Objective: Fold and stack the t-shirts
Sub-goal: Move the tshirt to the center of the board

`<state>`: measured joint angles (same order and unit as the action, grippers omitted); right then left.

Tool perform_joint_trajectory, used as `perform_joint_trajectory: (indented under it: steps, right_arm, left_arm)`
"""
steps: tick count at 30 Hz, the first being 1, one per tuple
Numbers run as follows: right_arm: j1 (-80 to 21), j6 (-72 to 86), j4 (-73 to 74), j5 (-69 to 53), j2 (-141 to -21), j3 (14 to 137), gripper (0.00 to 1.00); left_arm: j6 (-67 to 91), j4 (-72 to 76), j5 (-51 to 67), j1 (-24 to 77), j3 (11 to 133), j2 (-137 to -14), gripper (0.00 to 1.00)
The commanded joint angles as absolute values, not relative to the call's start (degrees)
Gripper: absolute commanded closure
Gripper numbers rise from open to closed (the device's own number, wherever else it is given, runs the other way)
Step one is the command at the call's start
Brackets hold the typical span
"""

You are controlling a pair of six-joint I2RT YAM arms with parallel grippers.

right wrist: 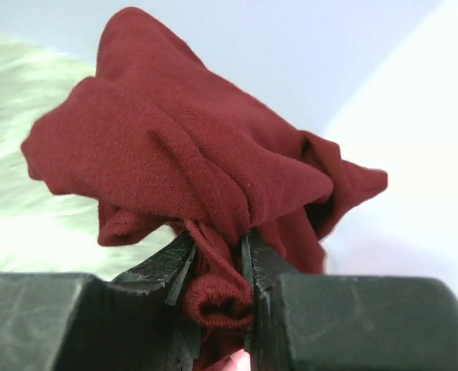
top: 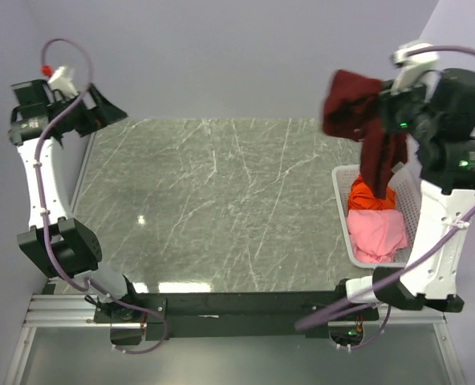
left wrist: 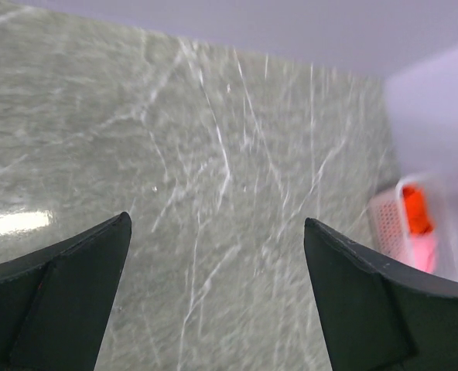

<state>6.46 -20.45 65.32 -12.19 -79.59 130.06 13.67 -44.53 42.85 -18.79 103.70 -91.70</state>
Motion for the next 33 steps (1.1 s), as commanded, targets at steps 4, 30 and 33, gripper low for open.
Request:
perform_joint_trajectory:
  steps: [4, 30, 33]
  right_arm:
    - [-14.3, -25.1, 48.3, -11.9, -79.7, 119.5, 1.00]
    - [-15.4, -19.1, 53.0, -19.4, -116.6, 105.2, 0.12]
    - [-15.4, -17.8, 51.9, -18.7, -120.5, 107.1, 0.15]
  left_arm:
    - [20.3, -37.7, 50.7, -23.9, 100.3, -90.4, 0.01]
    - [-11.7, -34.5, 29.9, 7.9, 65.6, -90.1, 0.17]
    - [-9.5, -31.3, 28.4, 10.9, 65.2, -94.4, 0.21]
